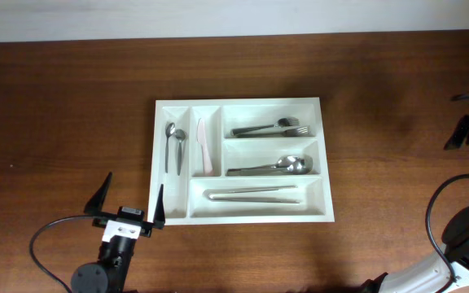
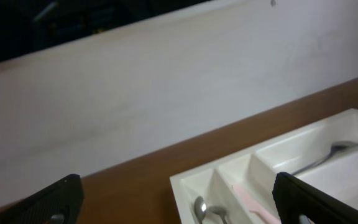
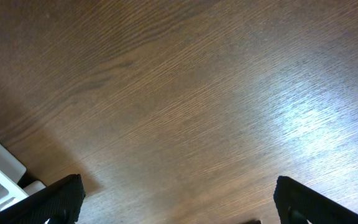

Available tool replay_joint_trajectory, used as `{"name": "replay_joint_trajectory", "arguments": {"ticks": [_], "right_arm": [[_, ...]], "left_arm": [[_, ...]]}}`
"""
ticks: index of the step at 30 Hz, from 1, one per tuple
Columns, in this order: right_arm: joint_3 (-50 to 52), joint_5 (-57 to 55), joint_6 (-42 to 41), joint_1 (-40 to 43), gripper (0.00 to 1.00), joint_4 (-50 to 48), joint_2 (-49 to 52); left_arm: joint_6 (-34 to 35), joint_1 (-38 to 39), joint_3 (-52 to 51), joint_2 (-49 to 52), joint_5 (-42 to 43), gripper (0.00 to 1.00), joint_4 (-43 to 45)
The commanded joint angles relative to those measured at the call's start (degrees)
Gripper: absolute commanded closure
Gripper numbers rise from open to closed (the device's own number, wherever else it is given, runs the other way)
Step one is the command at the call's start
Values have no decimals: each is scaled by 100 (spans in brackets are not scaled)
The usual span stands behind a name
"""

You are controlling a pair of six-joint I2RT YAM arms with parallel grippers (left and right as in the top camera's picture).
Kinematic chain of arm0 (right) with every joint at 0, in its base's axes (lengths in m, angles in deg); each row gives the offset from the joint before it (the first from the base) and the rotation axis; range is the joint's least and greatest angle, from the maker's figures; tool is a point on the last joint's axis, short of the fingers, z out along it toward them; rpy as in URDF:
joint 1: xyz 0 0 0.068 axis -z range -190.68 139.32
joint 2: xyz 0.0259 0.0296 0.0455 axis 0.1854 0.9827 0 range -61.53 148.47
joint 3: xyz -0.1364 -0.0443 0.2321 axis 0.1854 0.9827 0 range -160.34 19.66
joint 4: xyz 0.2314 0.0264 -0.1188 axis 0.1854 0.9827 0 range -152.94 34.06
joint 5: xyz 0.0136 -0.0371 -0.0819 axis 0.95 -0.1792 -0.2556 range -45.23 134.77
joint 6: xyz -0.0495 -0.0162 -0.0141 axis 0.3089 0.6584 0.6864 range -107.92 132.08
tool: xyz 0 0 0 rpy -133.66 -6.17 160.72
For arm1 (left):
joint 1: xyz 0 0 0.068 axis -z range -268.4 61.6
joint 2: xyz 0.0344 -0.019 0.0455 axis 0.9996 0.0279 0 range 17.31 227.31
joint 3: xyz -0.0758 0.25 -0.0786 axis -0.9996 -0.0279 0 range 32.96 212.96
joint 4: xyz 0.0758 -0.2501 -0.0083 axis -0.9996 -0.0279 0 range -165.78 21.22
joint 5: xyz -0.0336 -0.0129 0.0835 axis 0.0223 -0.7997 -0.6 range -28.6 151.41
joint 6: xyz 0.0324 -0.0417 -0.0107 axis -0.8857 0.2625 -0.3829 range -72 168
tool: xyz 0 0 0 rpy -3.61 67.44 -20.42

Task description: Pack container

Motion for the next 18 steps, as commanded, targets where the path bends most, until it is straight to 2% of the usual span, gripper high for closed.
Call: {"name": "replay_joint_trajectory", "arguments": {"ticks": [1, 5, 15, 18], "right_arm": [[17, 35, -61, 28, 1, -7, -92], [17, 35, -61, 28, 1, -4, -92], [17, 35, -61, 28, 1, -4, -92], [17, 35, -61, 28, 1, -4, -92]], "left_arm": [[-28, 22, -72, -57, -11, 1, 22], [-28, 24, -72, -57, -197, 1, -55], [-26, 24, -74, -57, -214, 1, -1069], [-28, 22, -74, -57, -267, 1, -1097]]}}
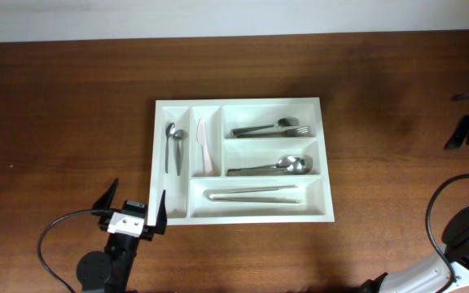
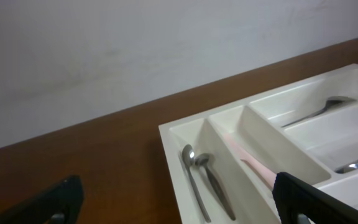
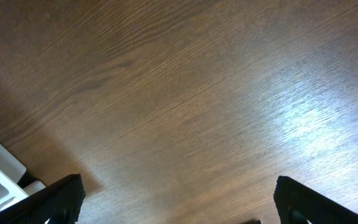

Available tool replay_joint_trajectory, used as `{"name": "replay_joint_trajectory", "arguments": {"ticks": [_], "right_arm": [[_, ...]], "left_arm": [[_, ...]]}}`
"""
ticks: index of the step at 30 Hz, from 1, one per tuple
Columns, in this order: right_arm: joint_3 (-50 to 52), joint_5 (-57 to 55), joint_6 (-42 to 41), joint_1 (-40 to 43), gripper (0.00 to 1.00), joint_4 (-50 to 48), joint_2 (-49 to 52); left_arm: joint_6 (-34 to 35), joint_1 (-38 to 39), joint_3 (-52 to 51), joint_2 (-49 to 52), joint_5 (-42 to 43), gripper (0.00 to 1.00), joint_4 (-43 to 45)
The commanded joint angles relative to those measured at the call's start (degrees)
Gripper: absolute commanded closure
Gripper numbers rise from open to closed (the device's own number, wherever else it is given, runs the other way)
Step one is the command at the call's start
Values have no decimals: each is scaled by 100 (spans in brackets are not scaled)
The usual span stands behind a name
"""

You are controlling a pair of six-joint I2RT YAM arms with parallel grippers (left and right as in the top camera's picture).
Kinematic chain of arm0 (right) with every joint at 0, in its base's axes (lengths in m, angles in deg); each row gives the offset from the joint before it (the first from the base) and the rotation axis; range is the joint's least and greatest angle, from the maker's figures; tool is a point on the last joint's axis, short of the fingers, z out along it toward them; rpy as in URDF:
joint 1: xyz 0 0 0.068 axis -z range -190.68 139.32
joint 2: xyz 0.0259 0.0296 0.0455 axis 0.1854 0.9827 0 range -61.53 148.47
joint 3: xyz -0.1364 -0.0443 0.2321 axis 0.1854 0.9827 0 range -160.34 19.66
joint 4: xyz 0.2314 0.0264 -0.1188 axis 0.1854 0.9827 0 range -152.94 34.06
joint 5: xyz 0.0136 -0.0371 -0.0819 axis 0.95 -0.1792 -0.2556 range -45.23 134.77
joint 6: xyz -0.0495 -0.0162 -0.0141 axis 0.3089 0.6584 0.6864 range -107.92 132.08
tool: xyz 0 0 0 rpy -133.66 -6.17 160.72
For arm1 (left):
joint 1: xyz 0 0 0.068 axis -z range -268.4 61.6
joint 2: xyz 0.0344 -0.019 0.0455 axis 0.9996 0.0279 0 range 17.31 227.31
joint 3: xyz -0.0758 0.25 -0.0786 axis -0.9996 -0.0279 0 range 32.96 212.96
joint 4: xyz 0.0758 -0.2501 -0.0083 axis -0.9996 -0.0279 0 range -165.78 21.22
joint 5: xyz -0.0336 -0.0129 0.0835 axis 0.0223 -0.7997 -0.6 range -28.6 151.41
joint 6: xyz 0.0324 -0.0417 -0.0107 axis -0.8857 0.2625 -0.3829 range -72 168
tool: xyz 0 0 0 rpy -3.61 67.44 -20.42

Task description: Pack container

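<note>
A white cutlery tray lies mid-table with five compartments. Two small spoons fill the leftmost slot, a pink knife the slot beside it, forks the top right, large spoons the middle right, and long metal pieces the bottom one. My left gripper stands open and empty at the tray's near left corner; its wrist view shows the small spoons and pink knife. My right gripper is open over bare wood, with nothing between its fingers.
The brown wooden table surrounds the tray. A black cable loops beside the left arm. The right arm's base and cables sit at the right edge. A white wall lies beyond the table's far edge.
My left gripper has shifted slightly right and nearer, and tilted down, so its wrist view now shows more of the tray's left slots. The right arm has not moved.
</note>
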Motion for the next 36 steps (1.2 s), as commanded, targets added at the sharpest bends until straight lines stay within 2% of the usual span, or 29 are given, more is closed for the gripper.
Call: {"name": "replay_joint_trajectory", "arguments": {"ticks": [1, 5, 9, 12, 36], "right_arm": [[17, 35, -61, 28, 1, -4, -92], [17, 35, -61, 28, 1, -4, -92], [17, 35, -61, 28, 1, -4, -92], [17, 35, -61, 28, 1, -4, -92], [17, 35, -61, 28, 1, -4, -92]], "left_arm": [[-28, 22, -22, -55, -138, 1, -39], [-28, 22, -24, -55, -424, 1, -48], [-28, 22, -24, -55, -1228, 1, -96], [-26, 22, -24, -55, -1523, 1, -173], [-24, 22, -22, -52, -1519, 1, -173]]}}
